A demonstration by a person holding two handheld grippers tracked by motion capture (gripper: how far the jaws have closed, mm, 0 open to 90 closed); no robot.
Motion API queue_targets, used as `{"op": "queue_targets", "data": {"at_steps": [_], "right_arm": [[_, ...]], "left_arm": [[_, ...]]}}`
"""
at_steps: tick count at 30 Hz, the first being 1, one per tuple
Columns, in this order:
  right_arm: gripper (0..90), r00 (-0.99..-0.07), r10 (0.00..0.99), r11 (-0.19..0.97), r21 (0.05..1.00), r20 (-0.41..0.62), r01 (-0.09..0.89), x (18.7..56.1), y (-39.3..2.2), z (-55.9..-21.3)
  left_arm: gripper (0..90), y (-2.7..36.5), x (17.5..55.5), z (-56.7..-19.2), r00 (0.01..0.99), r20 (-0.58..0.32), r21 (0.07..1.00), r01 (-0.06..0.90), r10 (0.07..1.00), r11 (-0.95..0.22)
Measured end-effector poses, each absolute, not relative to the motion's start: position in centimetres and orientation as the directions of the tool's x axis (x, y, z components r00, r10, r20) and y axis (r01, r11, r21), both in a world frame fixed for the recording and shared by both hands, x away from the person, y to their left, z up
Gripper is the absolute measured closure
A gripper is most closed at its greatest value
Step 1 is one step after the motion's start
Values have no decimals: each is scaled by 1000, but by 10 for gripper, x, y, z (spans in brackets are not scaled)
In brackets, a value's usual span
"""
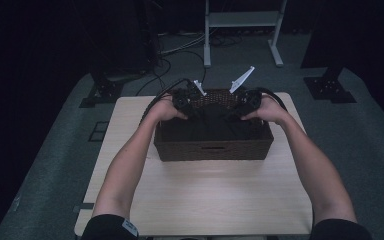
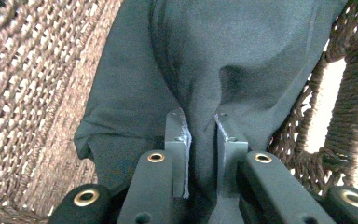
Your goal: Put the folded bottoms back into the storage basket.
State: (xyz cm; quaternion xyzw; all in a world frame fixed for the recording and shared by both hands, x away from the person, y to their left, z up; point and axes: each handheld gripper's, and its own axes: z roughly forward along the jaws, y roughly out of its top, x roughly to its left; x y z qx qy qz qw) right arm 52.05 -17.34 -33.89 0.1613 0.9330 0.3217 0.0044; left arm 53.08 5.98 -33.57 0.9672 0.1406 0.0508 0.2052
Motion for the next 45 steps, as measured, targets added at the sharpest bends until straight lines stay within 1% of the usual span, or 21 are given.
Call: {"op": "queue_targets", "data": {"at_steps": [5, 12, 16, 23, 27, 34, 36, 37, 38, 39, 41, 43, 45], "right_arm": [[716, -946, 307, 736, 604, 105, 306, 520, -174, -348], [715, -946, 306, 750, 585, 107, 309, 520, -174, -354], [714, -948, 299, 759, 575, 107, 305, 520, -171, -359], [713, -944, 309, 757, 570, 119, 320, 518, -172, -370], [712, -943, 318, 768, 555, 103, 320, 519, -172, -370], [705, -937, 339, 761, 562, 85, 326, 521, -174, -372], [687, -935, 347, 756, 566, 77, 327, 523, -174, -373], [674, -932, 355, 755, 564, 75, 333, 524, -174, -374], [653, -926, 371, 754, 559, 71, 345, 526, -174, -376], [630, -916, 395, 750, 551, 71, 366, 528, -175, -378], [622, -901, 423, 739, 540, 93, 403, 532, -178, -381], [590, -892, 441, 731, 538, 95, 419, 533, -179, -383], [570, -891, 443, 737, 525, 103, 427, 534, -179, -385]], "left_arm": [[778, 57, 530, -341, 956, 49, 395, 249, 291, -884], [778, 57, 530, -352, 956, 30, 400, 256, 292, -880], [776, 56, 528, -356, 960, 22, 374, 252, 280, -893], [777, 54, 528, -364, 961, 12, 362, 254, 277, -897], [777, 52, 529, -366, 958, 28, 369, 257, 287, -893], [776, 50, 531, -367, 950, 53, 383, 266, 309, -884], [774, 51, 533, -369, 945, 60, 387, 276, 323, -880], [757, 52, 535, -370, 936, 61, 399, 295, 346, -868], [697, 54, 537, -371, 925, 58, 422, 317, 374, -849], [685, 57, 539, -371, 920, 40, 442, 334, 390, -833], [669, 59, 540, -374, 915, 33, 427, 352, 403, -833], [645, 61, 541, -379, 915, 37, 389, 357, 402, -849], [630, 62, 540, -381, 911, 41, 395, 362, 410, -844]]}}
